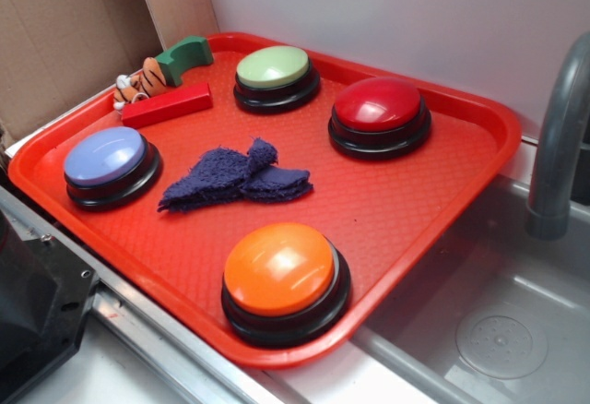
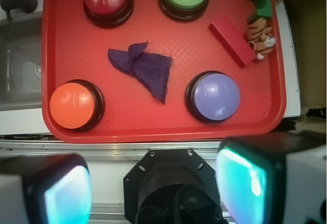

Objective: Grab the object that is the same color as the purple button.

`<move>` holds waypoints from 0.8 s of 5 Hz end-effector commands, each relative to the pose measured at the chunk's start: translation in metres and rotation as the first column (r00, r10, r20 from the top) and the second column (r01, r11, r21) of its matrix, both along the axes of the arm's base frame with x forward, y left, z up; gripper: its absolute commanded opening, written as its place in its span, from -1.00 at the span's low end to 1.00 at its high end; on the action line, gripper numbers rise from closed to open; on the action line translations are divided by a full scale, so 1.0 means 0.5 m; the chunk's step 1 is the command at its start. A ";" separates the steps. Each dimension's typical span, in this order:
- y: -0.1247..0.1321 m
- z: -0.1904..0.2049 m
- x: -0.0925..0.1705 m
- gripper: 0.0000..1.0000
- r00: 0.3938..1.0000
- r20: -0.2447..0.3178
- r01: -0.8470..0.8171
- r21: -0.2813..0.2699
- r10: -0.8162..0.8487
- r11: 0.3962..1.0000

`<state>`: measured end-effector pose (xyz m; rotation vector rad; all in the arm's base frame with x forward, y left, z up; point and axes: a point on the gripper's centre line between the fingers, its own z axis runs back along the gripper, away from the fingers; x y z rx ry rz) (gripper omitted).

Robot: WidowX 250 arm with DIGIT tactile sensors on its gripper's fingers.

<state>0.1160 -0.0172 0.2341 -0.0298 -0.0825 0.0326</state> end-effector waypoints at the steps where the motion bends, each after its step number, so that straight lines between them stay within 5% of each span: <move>1: 0.000 0.000 0.000 1.00 1.000 0.000 0.000 0.000 0.000 1.000; 2: 0.002 -0.036 0.039 1.00 0.992 0.019 0.126 0.007 -0.126 0.992; 3: -0.001 -0.078 0.085 1.00 0.950 0.077 0.308 -0.052 -0.304 0.950; 4: -0.017 -0.115 0.116 1.00 0.879 0.147 0.462 -0.034 -0.453 0.886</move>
